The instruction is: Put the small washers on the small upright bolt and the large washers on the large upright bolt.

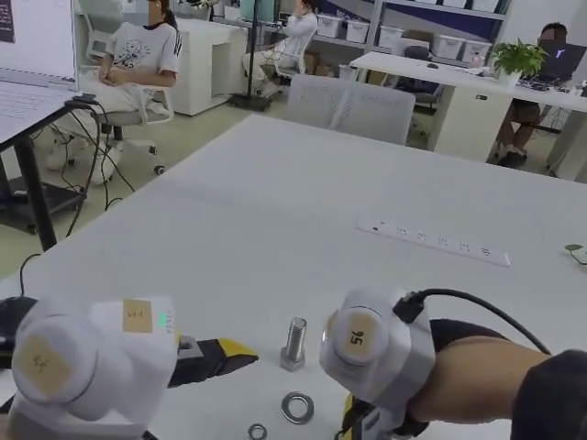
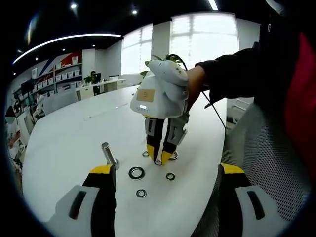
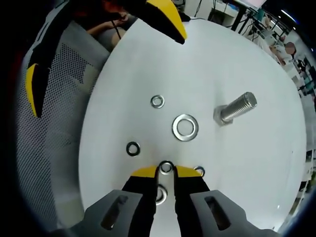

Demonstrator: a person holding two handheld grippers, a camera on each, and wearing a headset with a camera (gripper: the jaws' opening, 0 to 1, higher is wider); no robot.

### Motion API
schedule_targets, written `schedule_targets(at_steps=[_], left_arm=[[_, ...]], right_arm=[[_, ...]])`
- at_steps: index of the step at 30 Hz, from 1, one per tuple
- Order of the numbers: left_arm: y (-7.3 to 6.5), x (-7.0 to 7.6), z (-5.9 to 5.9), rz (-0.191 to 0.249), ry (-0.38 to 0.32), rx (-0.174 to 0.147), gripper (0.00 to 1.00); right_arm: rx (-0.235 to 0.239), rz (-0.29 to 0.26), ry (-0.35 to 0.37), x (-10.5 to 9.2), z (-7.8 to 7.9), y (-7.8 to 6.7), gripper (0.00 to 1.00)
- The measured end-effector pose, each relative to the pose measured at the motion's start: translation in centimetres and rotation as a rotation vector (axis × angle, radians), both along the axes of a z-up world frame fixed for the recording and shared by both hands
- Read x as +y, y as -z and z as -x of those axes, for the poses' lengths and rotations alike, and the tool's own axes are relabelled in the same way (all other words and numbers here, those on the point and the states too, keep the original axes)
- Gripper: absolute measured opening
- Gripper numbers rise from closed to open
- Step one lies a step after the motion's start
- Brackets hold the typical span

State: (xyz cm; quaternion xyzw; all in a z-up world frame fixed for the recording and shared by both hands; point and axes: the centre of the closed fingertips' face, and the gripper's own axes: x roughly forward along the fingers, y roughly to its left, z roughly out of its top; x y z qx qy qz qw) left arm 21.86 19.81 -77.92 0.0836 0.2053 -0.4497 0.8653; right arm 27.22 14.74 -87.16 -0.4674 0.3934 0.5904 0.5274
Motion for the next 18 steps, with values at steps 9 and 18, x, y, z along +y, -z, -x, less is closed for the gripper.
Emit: schedule_targets(at_steps=[9, 18], left_arm=[[-0.4, -0.3, -0.1, 0.027, 0.013, -0.002, 0.85], [-1.0, -0.1, -0.8, 0.052, 0.005, -0.027, 0.85]], right_arm=[[0.006, -0.042, 0.030, 0.3, -0.6, -2.1, 0.14], [-0.022, -0.049, 0.055, -0.6, -1.4, -4.3, 0.14]])
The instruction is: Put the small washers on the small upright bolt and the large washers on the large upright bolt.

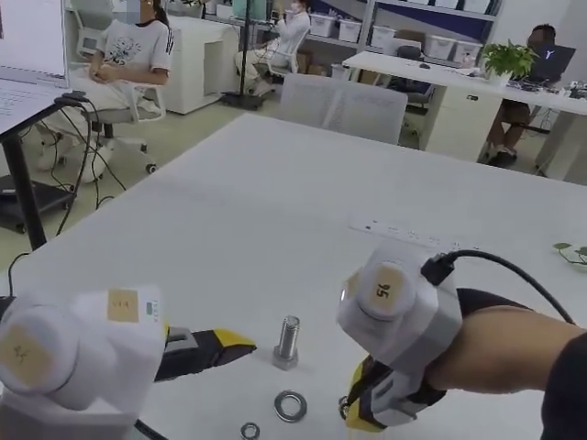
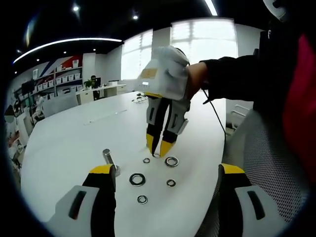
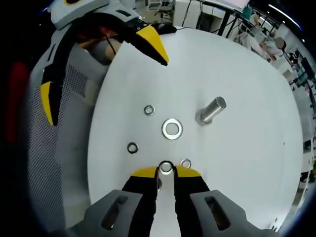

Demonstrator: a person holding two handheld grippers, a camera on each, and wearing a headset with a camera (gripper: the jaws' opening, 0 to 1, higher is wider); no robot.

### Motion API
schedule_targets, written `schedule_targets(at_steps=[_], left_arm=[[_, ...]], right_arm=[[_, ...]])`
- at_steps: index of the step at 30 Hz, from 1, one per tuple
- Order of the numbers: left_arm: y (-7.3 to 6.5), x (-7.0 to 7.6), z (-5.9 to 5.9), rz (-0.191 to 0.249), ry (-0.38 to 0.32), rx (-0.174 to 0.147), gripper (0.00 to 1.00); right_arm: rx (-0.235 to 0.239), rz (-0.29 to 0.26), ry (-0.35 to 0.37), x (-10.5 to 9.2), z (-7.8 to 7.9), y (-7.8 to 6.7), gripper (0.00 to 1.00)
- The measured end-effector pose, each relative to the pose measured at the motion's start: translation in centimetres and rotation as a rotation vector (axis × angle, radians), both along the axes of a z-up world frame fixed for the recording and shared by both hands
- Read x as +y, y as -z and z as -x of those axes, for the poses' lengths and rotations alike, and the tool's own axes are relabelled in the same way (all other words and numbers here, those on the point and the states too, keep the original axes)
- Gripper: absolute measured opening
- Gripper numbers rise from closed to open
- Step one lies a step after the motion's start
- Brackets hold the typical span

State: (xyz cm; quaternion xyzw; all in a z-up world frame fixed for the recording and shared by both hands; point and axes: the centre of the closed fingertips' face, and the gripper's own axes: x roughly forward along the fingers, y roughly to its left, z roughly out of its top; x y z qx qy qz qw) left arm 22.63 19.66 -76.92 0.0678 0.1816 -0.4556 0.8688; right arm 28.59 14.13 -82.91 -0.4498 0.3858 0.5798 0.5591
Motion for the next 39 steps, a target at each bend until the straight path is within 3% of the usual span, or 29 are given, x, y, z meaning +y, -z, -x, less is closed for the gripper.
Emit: schedule_targets(at_steps=[15, 23, 28, 39], left_arm=[[-0.6, -0.5, 0.0, 0.022, 0.034, -0.021, 0.87], [-0.2, -0.5, -0.5, -0.016, 0.071, -0.020, 0.86], [-0.4, -0.8, -1.0, -0.025, 0.092, -0.025, 0.85], [1.3, -1.2, -1.8, -0.051, 0.114, 0.006, 0.83]], right_arm=[[-0.045, -0.047, 0.073, -2.1, -1.1, -4.4, 0.14], [-0.089, -0.057, 0.122, -4.0, -2.7, -6.5, 0.14], [-0.104, -0.052, 0.151, -5.2, -3.7, -6.8, 0.14], [-0.110, -0.033, 0.172, -5.9, -5.2, -6.0, 0.14]])
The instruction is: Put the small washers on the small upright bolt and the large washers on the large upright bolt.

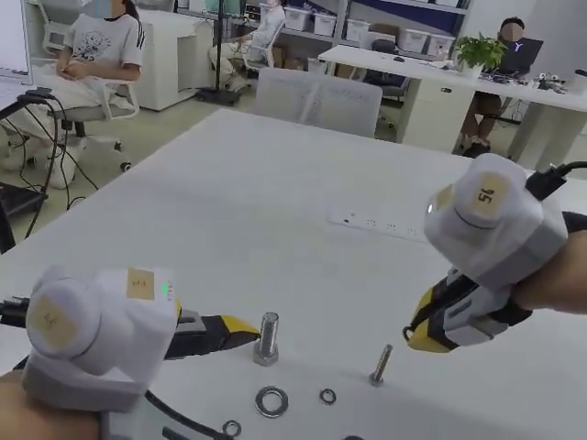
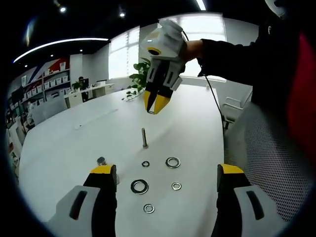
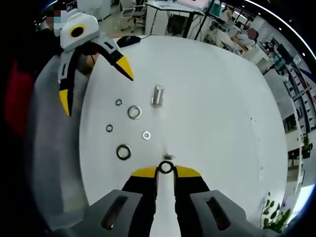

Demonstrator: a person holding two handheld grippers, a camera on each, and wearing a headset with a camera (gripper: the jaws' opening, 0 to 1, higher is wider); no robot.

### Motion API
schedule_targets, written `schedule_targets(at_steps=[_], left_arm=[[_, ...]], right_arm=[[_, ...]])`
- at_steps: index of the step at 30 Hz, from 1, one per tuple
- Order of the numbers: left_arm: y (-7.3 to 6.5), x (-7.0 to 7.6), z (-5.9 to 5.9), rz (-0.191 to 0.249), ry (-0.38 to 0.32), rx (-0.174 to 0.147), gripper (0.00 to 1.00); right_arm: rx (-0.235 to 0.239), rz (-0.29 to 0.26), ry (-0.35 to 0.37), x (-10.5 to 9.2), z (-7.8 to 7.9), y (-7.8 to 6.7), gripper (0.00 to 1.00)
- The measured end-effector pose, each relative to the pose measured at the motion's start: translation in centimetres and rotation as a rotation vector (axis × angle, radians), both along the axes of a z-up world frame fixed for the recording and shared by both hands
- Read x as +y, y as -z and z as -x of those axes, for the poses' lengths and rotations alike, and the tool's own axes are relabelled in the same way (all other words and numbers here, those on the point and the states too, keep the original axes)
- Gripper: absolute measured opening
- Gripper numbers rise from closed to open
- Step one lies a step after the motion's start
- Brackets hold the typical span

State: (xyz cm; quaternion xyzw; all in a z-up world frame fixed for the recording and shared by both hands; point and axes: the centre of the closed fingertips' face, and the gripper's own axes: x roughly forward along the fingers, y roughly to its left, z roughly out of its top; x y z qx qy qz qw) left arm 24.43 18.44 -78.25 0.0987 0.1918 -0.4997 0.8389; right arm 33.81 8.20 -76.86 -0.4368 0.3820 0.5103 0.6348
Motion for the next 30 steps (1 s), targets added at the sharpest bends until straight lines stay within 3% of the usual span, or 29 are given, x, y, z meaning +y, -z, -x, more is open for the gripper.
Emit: schedule_targets(at_steps=[12, 30], left_arm=[[1.5, 0.2, -0.2, -0.019, -0.009, 0.033, 0.82], [1.8, 0.4, -0.3, -0.026, -0.011, 0.039, 0.81]], right_arm=[[0.012, 0.037, -0.029, 0.3, -1.6, 1.1, 0.14], [0.070, 0.093, -0.063, 0.8, -1.5, 3.0, 0.14]])
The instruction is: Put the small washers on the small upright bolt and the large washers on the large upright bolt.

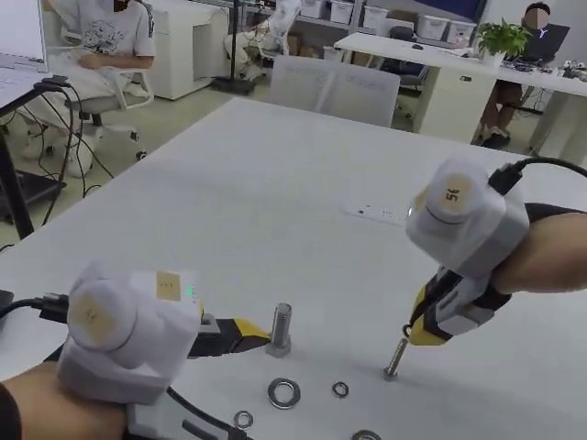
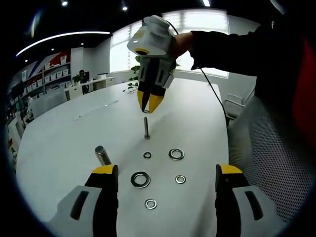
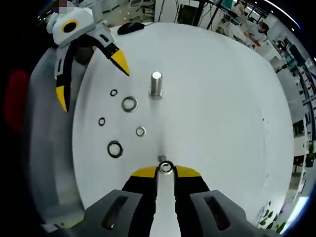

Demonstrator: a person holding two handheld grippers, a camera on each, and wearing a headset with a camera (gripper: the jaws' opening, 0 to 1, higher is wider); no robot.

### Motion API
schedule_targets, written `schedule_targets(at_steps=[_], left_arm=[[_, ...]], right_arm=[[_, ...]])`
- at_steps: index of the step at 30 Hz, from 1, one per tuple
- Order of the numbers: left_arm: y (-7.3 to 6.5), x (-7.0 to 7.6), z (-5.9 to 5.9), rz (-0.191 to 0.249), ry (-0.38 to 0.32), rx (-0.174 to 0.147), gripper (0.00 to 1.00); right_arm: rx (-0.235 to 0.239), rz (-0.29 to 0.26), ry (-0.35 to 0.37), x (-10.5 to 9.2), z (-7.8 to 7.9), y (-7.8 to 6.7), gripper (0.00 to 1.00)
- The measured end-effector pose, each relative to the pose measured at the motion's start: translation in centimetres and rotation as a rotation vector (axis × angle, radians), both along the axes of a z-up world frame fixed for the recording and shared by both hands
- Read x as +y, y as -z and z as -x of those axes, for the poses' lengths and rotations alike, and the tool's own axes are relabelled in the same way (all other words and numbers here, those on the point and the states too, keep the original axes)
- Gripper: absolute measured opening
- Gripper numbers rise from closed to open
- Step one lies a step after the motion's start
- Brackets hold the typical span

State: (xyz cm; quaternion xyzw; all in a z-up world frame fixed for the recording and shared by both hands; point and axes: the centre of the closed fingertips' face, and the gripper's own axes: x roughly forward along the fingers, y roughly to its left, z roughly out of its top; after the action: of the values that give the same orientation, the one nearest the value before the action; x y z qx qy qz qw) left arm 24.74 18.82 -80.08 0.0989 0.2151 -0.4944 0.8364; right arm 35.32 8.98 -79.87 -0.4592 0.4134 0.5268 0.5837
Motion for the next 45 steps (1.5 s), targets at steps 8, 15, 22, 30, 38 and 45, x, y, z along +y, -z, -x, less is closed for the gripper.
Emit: schedule_targets(at_steps=[8, 15, 22, 30, 38, 45], left_arm=[[0.0, 0.3, -0.5, 0.004, -0.015, -0.003, 0.79], [0.1, 0.4, -0.6, 0.005, -0.021, -0.001, 0.78], [0.1, 0.3, -0.7, 0.008, -0.021, 0.000, 0.78], [0.2, 0.4, -0.8, 0.007, -0.025, 0.000, 0.78], [0.3, 0.3, -0.7, 0.004, -0.024, 0.002, 0.78], [0.3, 0.4, -0.7, 0.003, -0.027, 0.003, 0.77]], right_arm=[[0.015, 0.017, -0.007, 0.0, -0.6, 0.6, 0.14], [0.024, 0.033, -0.014, 0.1, -0.8, 1.2, 0.14], [0.036, 0.045, -0.019, 0.0, -0.9, 1.9, 0.14], [0.050, 0.056, -0.015, 0.0, -0.9, 3.0, 0.14], [0.058, 0.067, -0.007, -0.2, -0.8, 4.7, 0.14], [0.063, 0.070, -0.002, -0.2, -0.7, 5.8, 0.14]])
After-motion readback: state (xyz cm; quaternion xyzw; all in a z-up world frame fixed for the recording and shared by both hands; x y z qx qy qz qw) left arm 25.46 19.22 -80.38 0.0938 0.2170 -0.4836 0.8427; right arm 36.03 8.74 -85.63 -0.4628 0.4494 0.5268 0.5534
